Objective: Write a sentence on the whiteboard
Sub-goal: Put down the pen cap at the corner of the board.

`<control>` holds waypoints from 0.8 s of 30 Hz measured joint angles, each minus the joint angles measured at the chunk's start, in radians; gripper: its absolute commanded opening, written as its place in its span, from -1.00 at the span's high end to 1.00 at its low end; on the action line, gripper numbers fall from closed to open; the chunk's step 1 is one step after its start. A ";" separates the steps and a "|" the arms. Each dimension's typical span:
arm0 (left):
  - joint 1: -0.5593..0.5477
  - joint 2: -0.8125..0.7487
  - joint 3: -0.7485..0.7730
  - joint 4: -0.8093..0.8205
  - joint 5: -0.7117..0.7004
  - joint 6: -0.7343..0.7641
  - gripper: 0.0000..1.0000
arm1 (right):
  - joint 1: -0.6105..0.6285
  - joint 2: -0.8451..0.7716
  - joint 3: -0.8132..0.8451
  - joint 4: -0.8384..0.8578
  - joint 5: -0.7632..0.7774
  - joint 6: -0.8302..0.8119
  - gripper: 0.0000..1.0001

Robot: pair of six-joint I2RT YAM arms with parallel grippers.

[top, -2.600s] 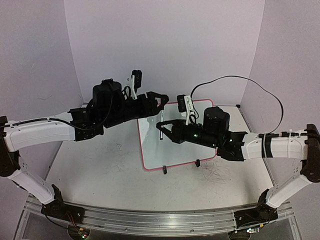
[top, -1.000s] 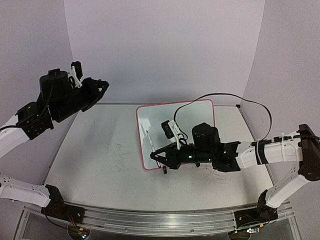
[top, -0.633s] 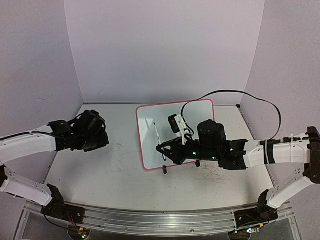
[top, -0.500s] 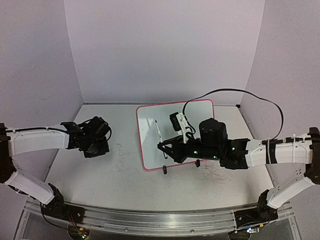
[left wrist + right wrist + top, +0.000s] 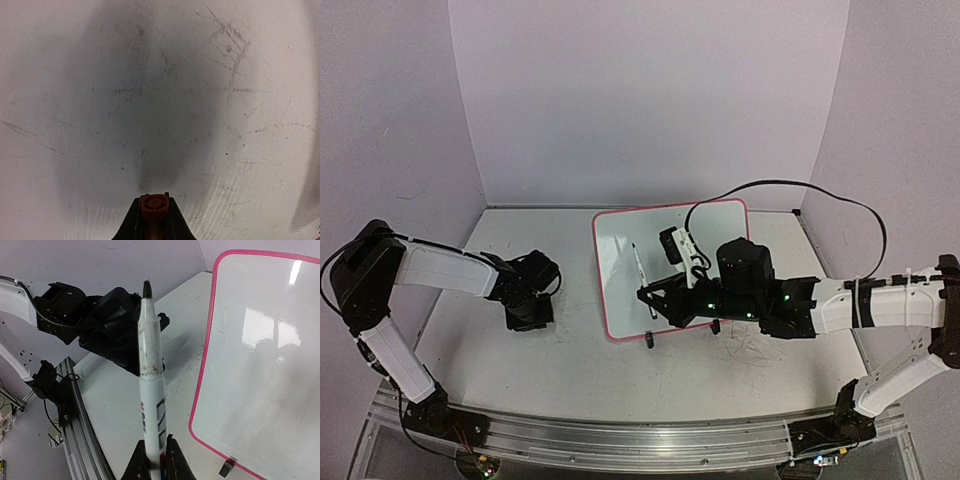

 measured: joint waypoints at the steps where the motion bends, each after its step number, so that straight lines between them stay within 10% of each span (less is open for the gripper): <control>1: 0.000 0.008 0.000 0.009 0.008 0.001 0.73 | 0.000 0.000 0.000 -0.001 0.000 -0.001 1.00; 17: 0.000 -0.005 0.000 0.010 0.013 0.027 0.15 | 0.000 0.000 0.000 -0.005 0.000 -0.012 1.00; 24: 0.000 -0.261 0.050 -0.091 0.034 0.075 -0.72 | 0.000 0.000 0.002 -0.042 0.002 -0.076 1.00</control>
